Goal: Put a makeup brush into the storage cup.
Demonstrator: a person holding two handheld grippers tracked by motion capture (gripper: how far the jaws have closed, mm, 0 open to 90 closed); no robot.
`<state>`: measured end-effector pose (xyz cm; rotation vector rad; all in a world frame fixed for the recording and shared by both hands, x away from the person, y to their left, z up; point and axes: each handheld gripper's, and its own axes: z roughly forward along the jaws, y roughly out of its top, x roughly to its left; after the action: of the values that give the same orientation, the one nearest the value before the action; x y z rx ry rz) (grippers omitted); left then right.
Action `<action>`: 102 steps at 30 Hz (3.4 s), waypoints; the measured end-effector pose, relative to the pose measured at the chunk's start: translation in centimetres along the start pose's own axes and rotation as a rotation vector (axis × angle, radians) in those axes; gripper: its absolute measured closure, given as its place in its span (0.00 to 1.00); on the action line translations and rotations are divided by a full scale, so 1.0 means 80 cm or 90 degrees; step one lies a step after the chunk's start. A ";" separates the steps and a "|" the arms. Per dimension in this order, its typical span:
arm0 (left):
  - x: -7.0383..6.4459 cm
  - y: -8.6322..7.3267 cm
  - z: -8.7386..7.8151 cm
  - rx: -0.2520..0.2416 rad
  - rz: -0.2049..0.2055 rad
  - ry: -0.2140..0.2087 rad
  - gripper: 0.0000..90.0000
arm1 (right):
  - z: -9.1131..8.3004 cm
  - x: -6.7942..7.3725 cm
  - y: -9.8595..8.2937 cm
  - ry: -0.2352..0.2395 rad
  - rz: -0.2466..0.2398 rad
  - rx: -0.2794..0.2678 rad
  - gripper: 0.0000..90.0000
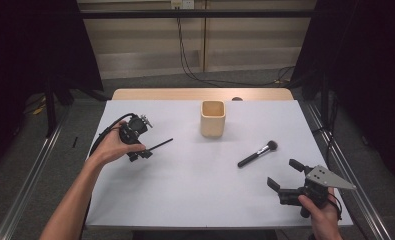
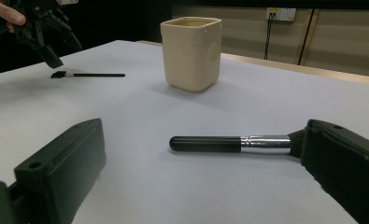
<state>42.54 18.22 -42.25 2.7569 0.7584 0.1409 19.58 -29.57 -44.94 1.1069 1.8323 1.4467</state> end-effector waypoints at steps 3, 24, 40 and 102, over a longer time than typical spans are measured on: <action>0.003 0.000 0.006 0.026 -0.005 -0.001 0.07 | 0.000 0.000 0.000 0.001 -0.001 0.000 0.00; 0.012 0.001 0.036 0.077 0.001 -0.041 0.32 | 0.001 0.002 0.000 0.010 -0.009 0.006 0.00; 0.015 0.016 0.035 0.131 0.026 -0.051 0.68 | 0.002 0.004 -0.001 0.017 -0.011 0.009 0.00; 0.025 -0.041 -0.015 -0.168 -0.119 -0.082 0.96 | 0.002 0.004 -0.001 0.014 -0.003 0.008 0.00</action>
<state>42.46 22.20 -41.97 2.4084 0.8889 0.0215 19.55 -29.25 -45.03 1.0957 1.8597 1.4521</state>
